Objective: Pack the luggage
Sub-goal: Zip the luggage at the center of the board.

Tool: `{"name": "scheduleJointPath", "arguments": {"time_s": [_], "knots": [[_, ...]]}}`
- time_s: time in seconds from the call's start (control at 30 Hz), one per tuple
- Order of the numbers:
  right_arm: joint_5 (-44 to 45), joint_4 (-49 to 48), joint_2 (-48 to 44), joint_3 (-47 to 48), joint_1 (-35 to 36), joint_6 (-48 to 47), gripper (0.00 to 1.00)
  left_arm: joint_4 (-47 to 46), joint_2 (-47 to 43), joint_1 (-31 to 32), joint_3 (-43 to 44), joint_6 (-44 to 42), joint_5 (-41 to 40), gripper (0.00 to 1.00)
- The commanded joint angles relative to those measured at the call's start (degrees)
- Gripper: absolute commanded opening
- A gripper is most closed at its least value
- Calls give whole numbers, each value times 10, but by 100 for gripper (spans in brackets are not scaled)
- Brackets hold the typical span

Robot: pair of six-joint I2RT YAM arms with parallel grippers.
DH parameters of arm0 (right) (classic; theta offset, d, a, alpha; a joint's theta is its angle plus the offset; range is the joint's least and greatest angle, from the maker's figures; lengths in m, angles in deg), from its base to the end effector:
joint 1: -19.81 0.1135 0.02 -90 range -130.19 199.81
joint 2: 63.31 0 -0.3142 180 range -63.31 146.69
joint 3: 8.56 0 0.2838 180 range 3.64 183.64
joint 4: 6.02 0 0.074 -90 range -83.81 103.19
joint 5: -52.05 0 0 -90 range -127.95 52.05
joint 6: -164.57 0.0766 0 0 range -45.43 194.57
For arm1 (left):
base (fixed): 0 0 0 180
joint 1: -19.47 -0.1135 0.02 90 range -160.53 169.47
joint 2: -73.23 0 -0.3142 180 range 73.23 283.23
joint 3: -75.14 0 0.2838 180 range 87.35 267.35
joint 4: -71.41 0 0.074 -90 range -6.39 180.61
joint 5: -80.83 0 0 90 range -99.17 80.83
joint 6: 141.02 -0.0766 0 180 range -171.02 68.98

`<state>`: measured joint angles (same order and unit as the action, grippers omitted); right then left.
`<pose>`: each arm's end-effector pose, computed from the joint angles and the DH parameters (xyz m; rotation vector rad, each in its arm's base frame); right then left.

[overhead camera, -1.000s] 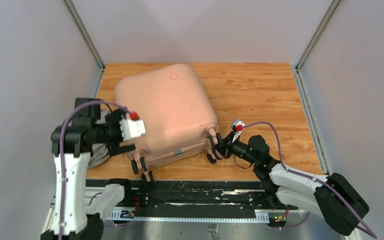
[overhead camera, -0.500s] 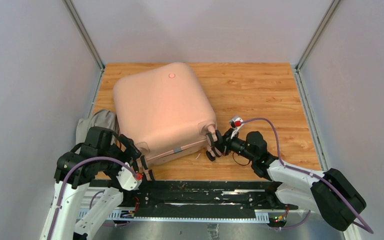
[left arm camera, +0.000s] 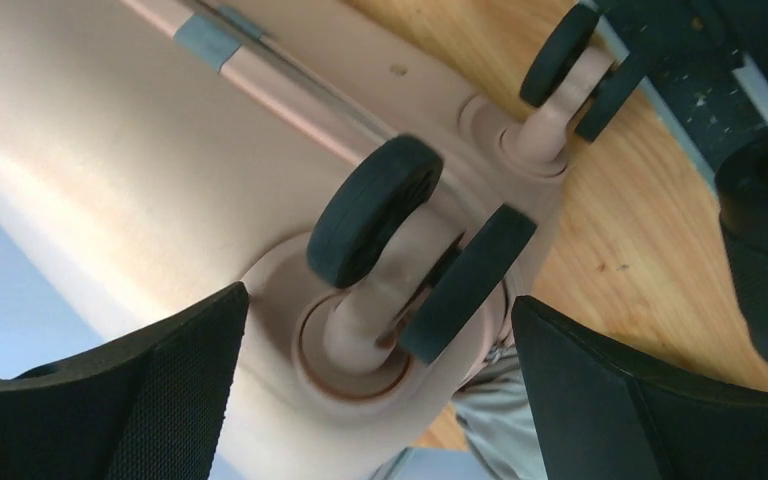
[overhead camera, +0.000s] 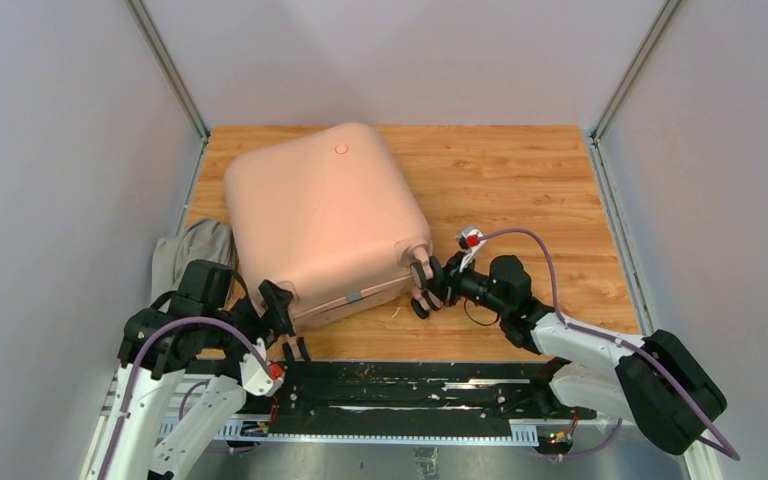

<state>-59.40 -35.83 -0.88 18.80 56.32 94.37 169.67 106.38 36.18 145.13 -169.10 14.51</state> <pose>0.1855 0.1722 0.2156 -0.5506 1.6790 1.0402 0.0419 -0.0447 0.3289 2.3678 0.8407 0.1612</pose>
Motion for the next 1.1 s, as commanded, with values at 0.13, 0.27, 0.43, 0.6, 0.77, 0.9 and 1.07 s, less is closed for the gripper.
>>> {"name": "scheduleJointPath", "arguments": {"time_s": [0.13,0.27,0.43,0.6,0.77,0.9,1.07], "knots": [[9,-7,7,31,-20,-7,0,13,53,16,-30,-356,-46,93],[6,-9,12,35,-30,-10,0,7,70,21,-22,-369,-55,71],[0,-12,21,38,-41,-11,0,-2,72,35,-9,-369,-51,42],[7,-18,20,31,-54,-13,0,-16,70,36,20,-367,-29,5],[14,-33,17,24,-81,-9,0,-18,73,36,73,-342,-28,0],[14,-52,31,29,-89,-5,0,-18,71,36,89,-327,-25,0],[7,-50,30,28,-99,-6,0,-16,48,36,63,-322,-27,0]]}}
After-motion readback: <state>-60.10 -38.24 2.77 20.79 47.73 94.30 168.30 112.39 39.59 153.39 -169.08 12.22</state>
